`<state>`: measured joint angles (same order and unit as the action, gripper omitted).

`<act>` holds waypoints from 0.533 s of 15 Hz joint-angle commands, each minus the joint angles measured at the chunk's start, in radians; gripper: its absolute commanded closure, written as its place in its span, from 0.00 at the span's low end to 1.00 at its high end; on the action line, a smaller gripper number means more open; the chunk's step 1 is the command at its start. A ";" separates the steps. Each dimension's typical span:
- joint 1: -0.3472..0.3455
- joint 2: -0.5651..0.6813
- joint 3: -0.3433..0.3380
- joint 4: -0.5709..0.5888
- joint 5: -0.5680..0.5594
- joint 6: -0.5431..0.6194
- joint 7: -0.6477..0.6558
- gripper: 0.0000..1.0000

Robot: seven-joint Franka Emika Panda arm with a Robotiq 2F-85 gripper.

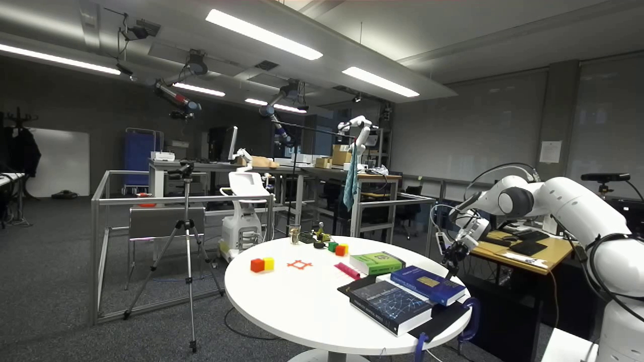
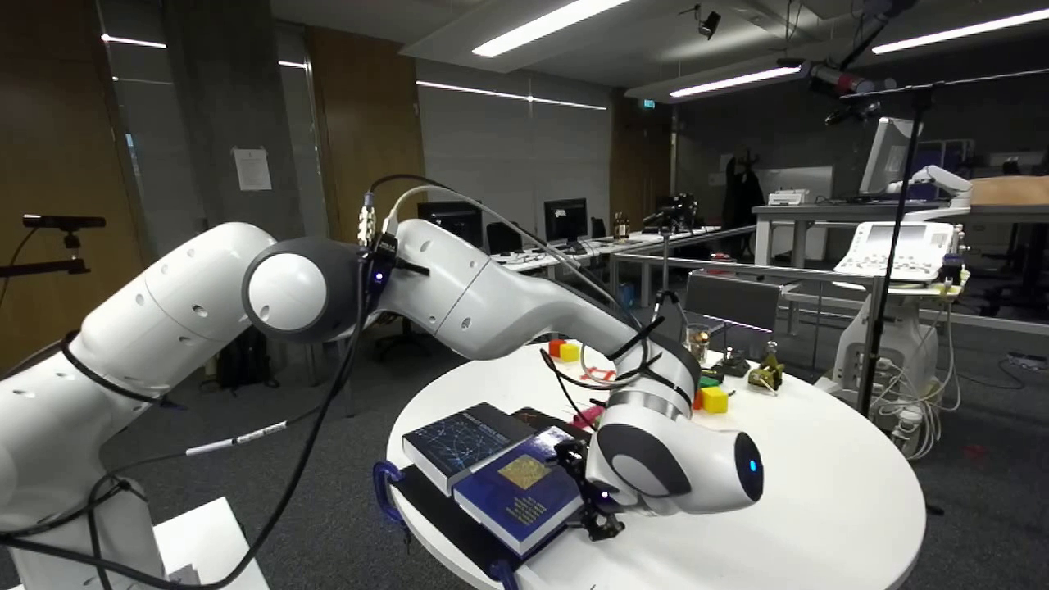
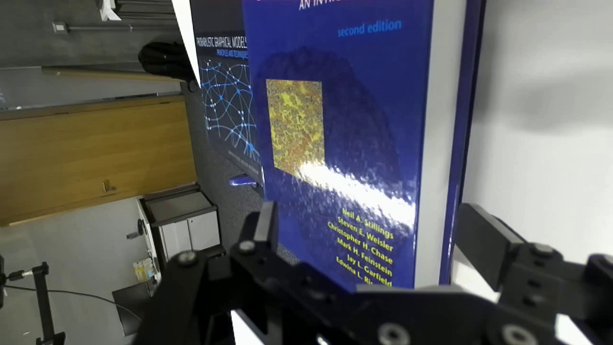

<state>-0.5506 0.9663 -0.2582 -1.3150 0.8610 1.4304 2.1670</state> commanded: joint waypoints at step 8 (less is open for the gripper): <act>-0.063 0.092 0.031 0.117 0.065 -0.130 0.009 0.00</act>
<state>-0.5788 1.0271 -0.2490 -1.2599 0.8976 1.3617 2.1670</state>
